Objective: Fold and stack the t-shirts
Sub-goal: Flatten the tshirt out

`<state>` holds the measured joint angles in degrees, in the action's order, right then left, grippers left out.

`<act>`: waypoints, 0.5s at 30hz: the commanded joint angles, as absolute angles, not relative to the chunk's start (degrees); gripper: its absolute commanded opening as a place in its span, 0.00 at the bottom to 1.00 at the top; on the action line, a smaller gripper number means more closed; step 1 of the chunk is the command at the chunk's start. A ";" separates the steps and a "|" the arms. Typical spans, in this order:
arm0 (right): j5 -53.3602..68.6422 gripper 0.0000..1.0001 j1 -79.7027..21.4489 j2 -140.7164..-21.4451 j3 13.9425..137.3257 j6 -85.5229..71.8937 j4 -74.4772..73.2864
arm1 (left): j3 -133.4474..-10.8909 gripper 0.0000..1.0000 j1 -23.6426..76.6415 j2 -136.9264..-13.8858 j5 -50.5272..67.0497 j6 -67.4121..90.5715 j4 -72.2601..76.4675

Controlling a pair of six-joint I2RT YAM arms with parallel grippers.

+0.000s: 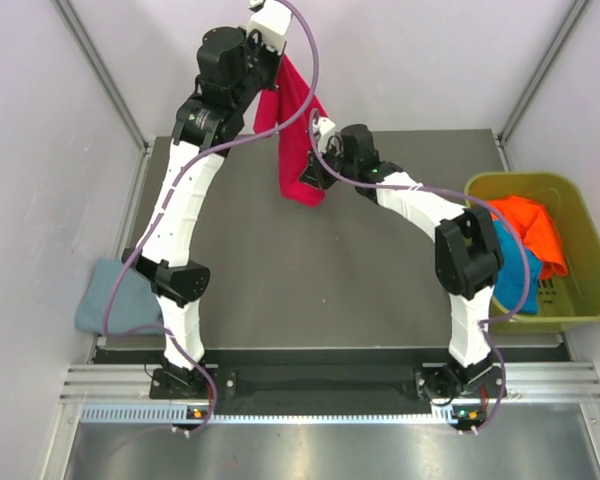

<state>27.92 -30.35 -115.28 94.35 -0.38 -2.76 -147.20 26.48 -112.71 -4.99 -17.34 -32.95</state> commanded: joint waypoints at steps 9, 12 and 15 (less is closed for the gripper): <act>24.88 0.00 -28.92 -82.03 85.88 16.78 -13.19 | -142.14 0.00 24.87 -105.92 -12.39 -24.16 -23.82; 22.68 0.00 -28.92 -75.51 83.41 18.10 -14.14 | -135.89 0.00 24.87 -101.35 -8.98 -24.17 -26.53; 21.89 0.00 -28.83 -72.95 82.18 19.77 -16.70 | -129.75 0.00 24.87 -97.39 -5.46 -22.33 -30.14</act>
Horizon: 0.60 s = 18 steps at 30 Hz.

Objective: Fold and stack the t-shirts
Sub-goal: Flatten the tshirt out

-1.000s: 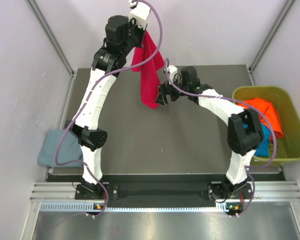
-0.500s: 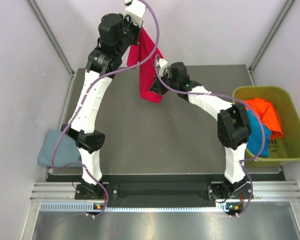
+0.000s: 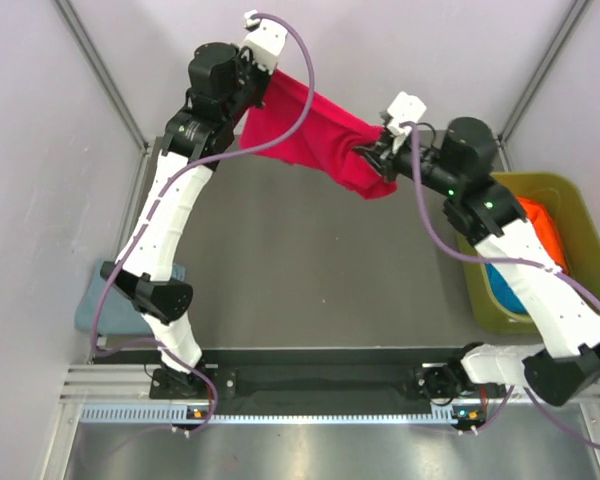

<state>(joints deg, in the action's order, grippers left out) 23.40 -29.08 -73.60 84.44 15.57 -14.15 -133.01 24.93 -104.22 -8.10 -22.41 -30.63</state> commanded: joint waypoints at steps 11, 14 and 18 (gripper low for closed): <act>22.75 0.00 -28.04 -74.00 79.01 26.37 -28.99 | -111.46 0.00 24.79 -86.41 2.36 -13.55 -41.38; 26.36 0.00 -27.86 -72.25 78.40 24.71 -31.38 | -105.48 0.00 24.87 -81.57 5.36 -12.49 -44.55; 30.57 0.00 -24.36 -72.15 76.82 15.40 -26.65 | -101.52 0.00 24.87 -80.68 6.59 -10.46 -44.65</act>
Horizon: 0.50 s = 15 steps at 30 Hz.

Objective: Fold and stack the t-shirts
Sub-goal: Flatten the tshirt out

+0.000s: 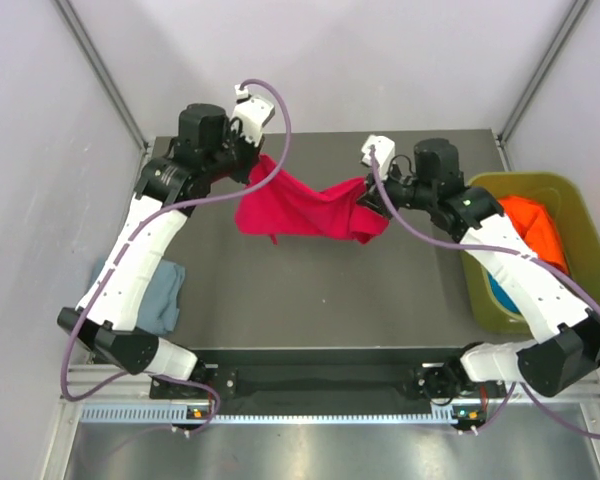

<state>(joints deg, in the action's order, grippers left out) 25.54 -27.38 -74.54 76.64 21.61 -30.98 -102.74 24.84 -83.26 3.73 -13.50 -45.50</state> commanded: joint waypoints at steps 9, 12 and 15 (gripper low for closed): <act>44.47 0.43 -12.05 -105.43 86.46 -1.58 -19.94 | -106.59 0.00 20.22 -108.16 9.14 -4.05 -34.73; 39.74 0.59 -11.51 -111.97 92.27 -0.44 -19.42 | -115.46 0.19 19.25 -121.52 3.73 -3.08 -34.27; 36.13 0.67 -11.25 -109.61 95.88 4.03 -20.74 | -124.97 0.44 19.34 -126.30 -4.18 -3.69 -34.90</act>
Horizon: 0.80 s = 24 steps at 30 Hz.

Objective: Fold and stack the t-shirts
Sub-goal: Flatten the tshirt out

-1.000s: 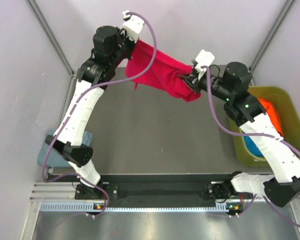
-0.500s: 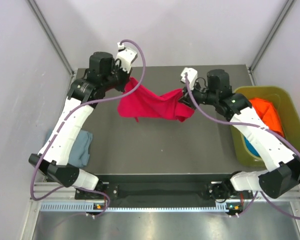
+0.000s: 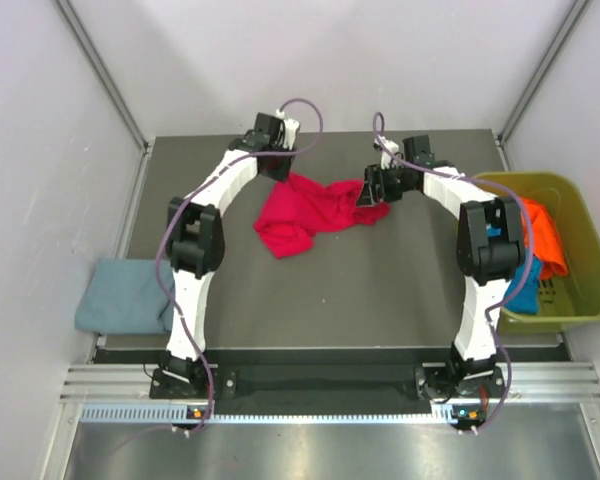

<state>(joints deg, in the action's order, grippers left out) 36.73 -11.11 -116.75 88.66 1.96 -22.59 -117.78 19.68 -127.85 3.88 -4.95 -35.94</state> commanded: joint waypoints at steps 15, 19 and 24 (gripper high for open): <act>39.72 0.61 -12.04 -92.72 76.55 7.47 -18.29 | -92.47 0.48 20.65 -93.60 15.70 4.84 -42.36; 39.55 0.60 -14.32 -97.36 78.74 8.70 -18.02 | -90.44 0.47 22.93 -97.11 18.10 4.48 -43.51; 38.76 0.59 -14.94 -101.33 83.92 7.82 -17.49 | -90.96 0.47 28.29 -102.12 13.45 2.37 -45.52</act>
